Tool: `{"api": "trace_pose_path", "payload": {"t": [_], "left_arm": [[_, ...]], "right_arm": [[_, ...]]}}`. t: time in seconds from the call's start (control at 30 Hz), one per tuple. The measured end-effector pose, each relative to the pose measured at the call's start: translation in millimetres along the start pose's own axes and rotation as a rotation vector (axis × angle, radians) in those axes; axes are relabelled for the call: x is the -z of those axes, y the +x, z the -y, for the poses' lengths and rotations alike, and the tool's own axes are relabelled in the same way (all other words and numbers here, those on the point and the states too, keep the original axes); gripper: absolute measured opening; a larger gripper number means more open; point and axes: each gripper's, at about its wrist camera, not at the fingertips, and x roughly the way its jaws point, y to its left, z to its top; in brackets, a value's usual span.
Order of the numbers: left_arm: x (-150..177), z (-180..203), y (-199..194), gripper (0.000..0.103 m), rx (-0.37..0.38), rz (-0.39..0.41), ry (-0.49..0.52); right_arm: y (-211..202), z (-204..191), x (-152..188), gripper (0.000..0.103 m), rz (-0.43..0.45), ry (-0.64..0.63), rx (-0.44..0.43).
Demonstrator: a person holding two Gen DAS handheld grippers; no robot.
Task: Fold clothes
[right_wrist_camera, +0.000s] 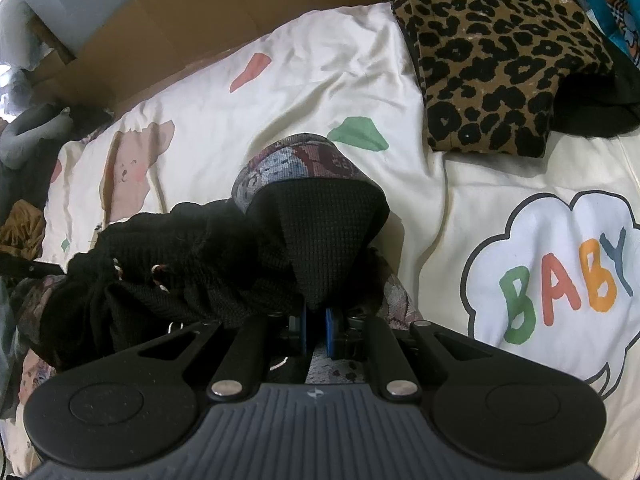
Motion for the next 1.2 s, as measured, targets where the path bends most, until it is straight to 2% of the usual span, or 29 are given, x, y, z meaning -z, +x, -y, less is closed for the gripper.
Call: {"api": "trace_pose_path", "payload": {"t": [0.2, 0.33, 0.47, 0.53, 0.63, 0.73, 0.9, 1.0, 1.07, 1.2], "left_arm": [[5, -7, 6, 0.014, 0.014, -0.061, -0.016], [5, -13, 4, 0.024, -0.005, -0.065, -0.047], [2, -20, -3, 0.045, -0.07, -0.015, -0.06], [0, -26, -5, 0.046, -0.063, -0.015, -0.081], [-1, -35, -5, 0.054, -0.061, -0.018, -0.108], [0, -41, 7, 0.056, -0.049, -0.055, -0.13], [10, -44, 30, 0.055, -0.003, -0.13, -0.164], [14, -42, 31, 0.04, 0.021, -0.119, -0.164], [15, -39, 28, 0.026, 0.04, -0.105, -0.15], [15, -32, 14, 0.016, 0.042, -0.059, -0.114]], "right_arm": [[3, 0, 1, 0.008, -0.009, -0.003, 0.007], [3, -1, 1, 0.008, -0.011, -0.007, 0.011], [3, -1, 1, 0.008, -0.011, -0.008, 0.011], [3, -1, 1, 0.008, -0.012, -0.008, 0.01], [2, 0, 2, 0.008, -0.012, -0.007, 0.007], [2, 0, 3, 0.008, -0.014, -0.005, 0.005], [2, -2, 4, 0.008, -0.014, -0.009, 0.009], [1, -2, 4, 0.008, -0.013, -0.008, 0.005], [1, -2, 4, 0.008, -0.013, -0.01, 0.003], [-3, -6, 2, 0.008, -0.005, -0.01, -0.006]]}}
